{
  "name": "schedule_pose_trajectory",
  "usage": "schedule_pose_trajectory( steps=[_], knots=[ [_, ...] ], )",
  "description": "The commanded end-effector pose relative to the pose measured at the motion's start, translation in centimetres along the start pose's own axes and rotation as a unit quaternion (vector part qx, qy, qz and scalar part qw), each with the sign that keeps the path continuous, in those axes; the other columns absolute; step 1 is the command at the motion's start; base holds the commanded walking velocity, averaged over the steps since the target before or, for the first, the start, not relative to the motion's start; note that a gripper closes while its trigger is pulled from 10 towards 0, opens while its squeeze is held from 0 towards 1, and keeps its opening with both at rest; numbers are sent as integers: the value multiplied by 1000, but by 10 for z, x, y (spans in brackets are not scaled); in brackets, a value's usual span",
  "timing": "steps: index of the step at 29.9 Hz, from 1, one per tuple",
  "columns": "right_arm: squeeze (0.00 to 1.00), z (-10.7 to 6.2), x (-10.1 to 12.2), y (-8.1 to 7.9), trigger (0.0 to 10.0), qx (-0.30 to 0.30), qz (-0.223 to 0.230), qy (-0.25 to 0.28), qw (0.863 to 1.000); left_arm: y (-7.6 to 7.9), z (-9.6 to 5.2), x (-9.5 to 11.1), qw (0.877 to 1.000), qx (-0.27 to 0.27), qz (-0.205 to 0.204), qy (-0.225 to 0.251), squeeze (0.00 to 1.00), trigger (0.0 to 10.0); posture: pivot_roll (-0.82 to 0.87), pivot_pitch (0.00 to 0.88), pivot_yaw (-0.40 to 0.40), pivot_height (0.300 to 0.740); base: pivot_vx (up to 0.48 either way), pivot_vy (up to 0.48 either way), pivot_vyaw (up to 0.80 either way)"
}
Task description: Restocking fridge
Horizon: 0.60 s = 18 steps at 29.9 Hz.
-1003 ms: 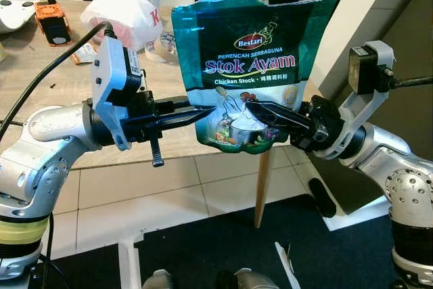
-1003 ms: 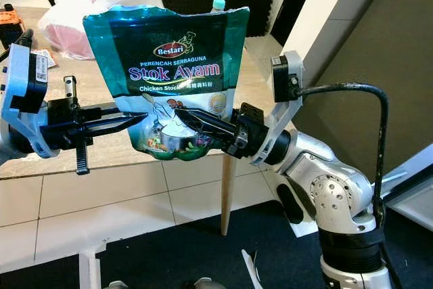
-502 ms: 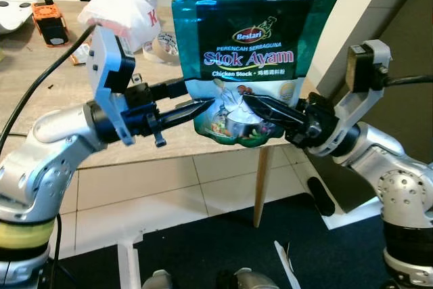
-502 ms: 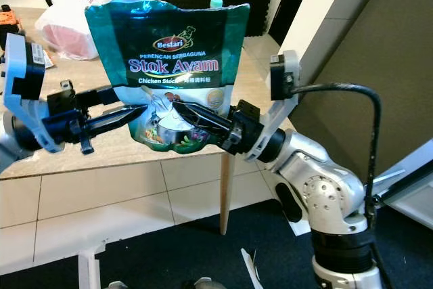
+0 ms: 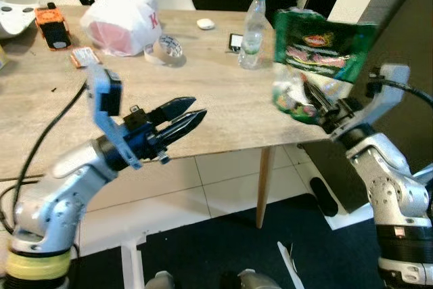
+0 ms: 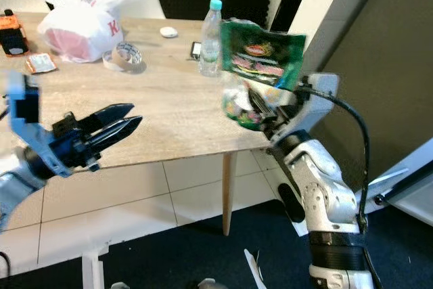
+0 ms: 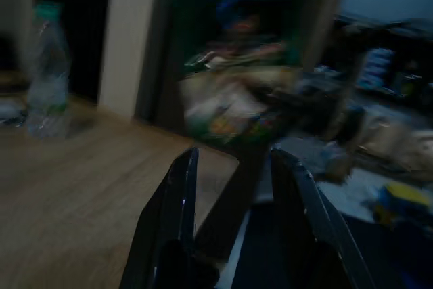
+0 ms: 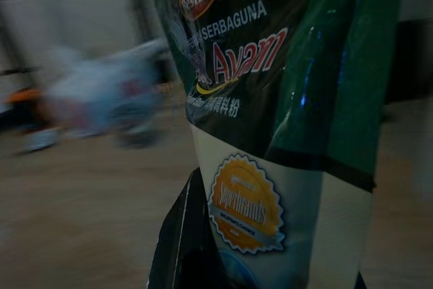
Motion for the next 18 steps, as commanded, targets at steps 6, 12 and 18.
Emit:
schedule_pose_trajectory(
  steps=[6, 12, 18],
  knots=[
    [0, -16, 52, 58, 10000, -138, -101, 87, 981, -19, 11, -51, 993, 108, -2, -42, 0, 10000, -39, 51, -127, 740, 0, 0, 0],
    [0, -38, 42, 99, 10000, -226, -196, 59, 952, -23, -1, -97, 978, 171, 46, -107, 0, 10000, -41, 63, -128, 740, 0, 0, 0],
    [0, -59, -19, 124, 10000, -262, -218, -40, 939, -30, -30, -142, 959, 237, 23, -156, 0, 10000, -40, 77, -130, 740, 0, 0, 0]
  ],
)
Point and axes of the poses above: a point about 5 cm out from each wrist's last joint towards the gripper, its own z axis pointing out of the wrist towards the gripper, its own x axis along the axis of the wrist's last joint, y = z × x, the point moved 5 cm from there along z, pointing out of the wrist towards the gripper, and after that the axes turned 9 degrees about -z, right-handed, at the moved point
